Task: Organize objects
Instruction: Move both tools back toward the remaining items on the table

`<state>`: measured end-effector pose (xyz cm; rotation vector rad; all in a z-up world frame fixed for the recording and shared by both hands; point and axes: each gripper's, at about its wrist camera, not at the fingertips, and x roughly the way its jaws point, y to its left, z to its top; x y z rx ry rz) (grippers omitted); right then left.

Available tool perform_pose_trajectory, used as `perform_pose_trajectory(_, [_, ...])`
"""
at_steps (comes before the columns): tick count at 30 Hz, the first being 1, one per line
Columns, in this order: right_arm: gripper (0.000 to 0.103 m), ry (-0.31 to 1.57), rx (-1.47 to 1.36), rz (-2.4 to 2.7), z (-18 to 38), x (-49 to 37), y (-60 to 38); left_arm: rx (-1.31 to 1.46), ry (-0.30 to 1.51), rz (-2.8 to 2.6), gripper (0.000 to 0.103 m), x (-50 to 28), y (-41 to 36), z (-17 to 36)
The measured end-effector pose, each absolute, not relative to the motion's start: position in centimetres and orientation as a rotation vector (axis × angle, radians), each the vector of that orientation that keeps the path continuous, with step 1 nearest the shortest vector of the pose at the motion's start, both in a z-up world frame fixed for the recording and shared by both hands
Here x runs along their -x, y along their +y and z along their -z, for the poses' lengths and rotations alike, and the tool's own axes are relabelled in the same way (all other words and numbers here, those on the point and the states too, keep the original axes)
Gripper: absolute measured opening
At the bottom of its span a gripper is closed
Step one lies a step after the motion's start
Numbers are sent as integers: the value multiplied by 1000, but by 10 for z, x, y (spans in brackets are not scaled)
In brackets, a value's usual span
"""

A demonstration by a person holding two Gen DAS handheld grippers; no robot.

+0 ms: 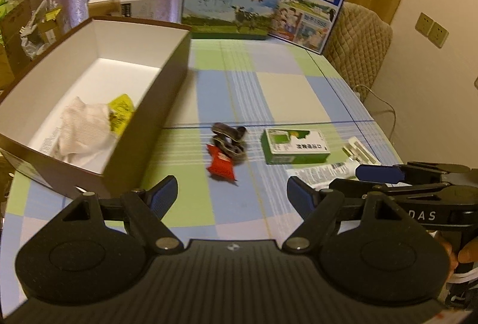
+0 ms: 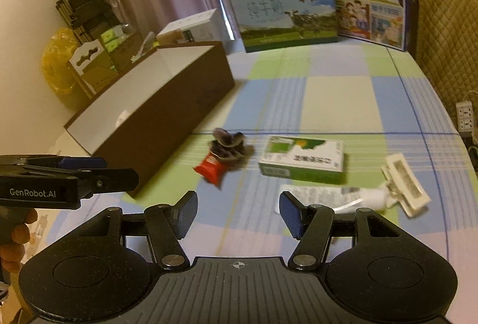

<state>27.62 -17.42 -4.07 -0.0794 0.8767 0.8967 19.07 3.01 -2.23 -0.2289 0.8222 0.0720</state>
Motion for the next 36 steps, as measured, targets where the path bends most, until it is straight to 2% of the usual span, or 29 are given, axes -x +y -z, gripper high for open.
perform_pose_trajectory(17, [58, 965, 97, -761, 81, -305, -204, 188, 912, -43, 76, -221, -8, 55])
perform_pose_trajectory(36, [57, 1010, 129, -649, 119, -322, -175, 143, 974, -45, 76, -251, 1, 83])
